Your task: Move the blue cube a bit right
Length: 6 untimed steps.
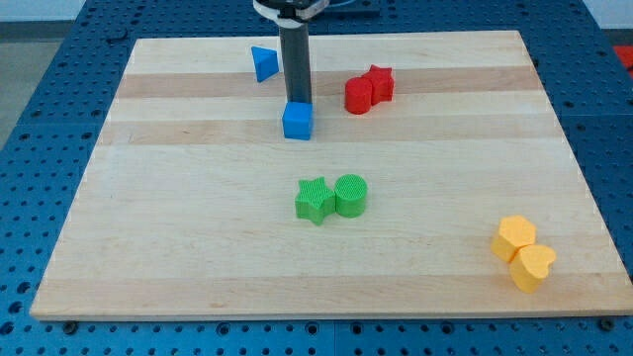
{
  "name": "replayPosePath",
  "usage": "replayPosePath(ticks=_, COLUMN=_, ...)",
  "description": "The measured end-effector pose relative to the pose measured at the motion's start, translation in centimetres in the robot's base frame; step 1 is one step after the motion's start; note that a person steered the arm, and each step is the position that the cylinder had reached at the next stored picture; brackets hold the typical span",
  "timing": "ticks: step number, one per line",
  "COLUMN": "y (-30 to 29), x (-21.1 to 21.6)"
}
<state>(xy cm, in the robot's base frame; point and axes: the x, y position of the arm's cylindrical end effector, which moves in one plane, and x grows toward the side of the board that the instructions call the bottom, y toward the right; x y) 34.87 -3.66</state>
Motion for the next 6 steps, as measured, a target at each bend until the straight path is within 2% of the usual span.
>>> replayPosePath(ticks=1, y=0.0, x=0.1)
replayPosePath(ticks=3, y=-5.1, x=-1.9)
replayPosePath(ticks=4, y=-6.7, x=-0.1)
replayPosePath(ticks=6, y=-1.6, x=5.4)
